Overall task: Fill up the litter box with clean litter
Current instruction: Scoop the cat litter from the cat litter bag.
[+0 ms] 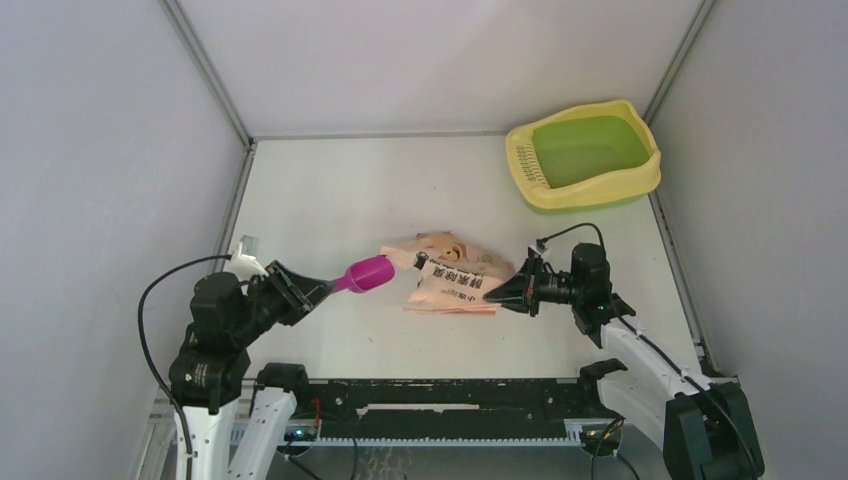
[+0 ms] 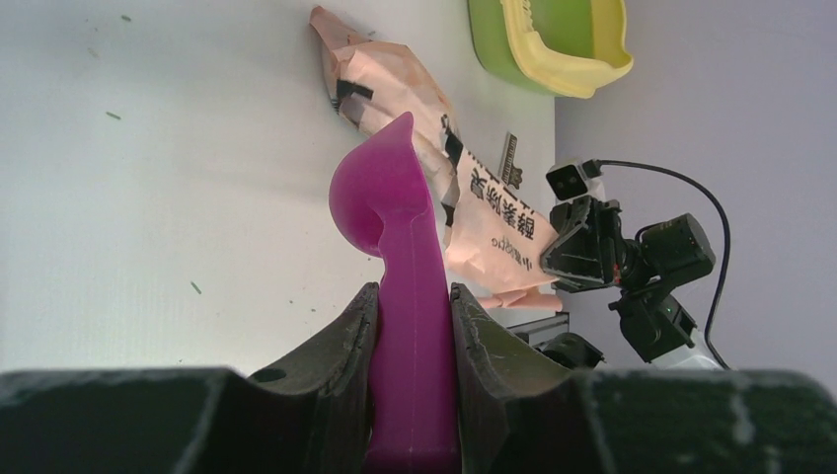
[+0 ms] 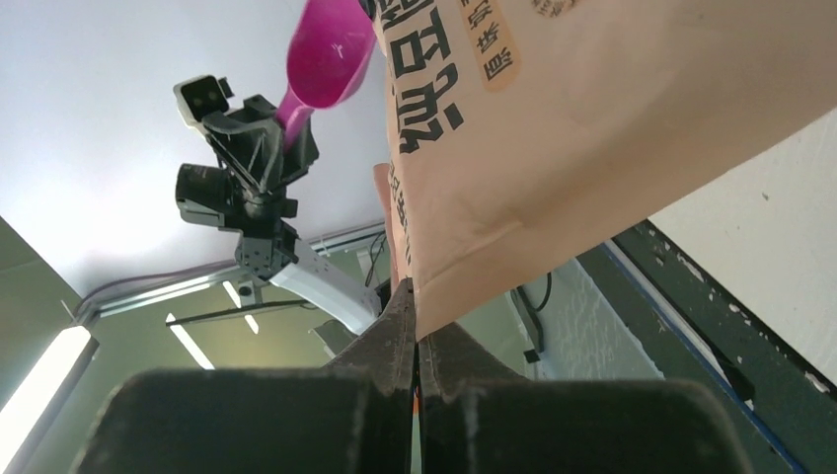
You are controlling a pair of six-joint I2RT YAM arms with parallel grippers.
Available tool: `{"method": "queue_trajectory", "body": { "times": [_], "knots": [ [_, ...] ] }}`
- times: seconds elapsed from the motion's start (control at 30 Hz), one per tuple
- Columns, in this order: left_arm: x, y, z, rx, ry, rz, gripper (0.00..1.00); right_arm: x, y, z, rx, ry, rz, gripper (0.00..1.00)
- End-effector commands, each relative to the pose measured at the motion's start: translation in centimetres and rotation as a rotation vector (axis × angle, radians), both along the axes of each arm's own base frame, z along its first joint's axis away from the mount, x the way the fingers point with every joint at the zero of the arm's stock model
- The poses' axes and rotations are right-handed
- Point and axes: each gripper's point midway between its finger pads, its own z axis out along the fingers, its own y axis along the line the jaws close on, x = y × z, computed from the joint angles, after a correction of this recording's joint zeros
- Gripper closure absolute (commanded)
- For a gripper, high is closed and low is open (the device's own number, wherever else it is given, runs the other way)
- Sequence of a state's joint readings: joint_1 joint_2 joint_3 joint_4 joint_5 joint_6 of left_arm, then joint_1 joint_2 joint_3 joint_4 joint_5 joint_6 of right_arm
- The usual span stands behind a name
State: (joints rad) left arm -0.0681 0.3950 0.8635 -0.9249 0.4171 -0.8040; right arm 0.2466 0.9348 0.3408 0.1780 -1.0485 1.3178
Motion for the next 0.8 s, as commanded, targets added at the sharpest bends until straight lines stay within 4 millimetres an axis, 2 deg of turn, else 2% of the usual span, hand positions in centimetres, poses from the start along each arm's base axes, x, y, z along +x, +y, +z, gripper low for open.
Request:
{"method": "queue_trajectory", "body": {
  "times": [0.0, 0.2, 0.43, 0.77],
  "knots": [
    [0.5, -0.2, 0.1, 0.012, -0.025, -0.018, 1.0, -1.1, 0.6, 0.7, 0.04, -0.026, 0.024, 1.0],
    [-0.1, -0.5, -0.7, -0.012, -0.011, -0.024, 1.0, -2.3, 1.3, 0.3, 0.05, -0.004, 0.03, 1.0],
    [-2.1, -0.5, -2.2, -0.048, 0.016, -0.011, 1.0, -2.7, 1.8, -0.3, 0.067, 0.036, 0.003, 1.0],
    [-3.1, -1.2, -3.0, -0.145, 0.041, -0.013, 1.0, -3.3, 1.8, -1.6, 0.062, 0.052, 0.007, 1.0]
  ]
}}
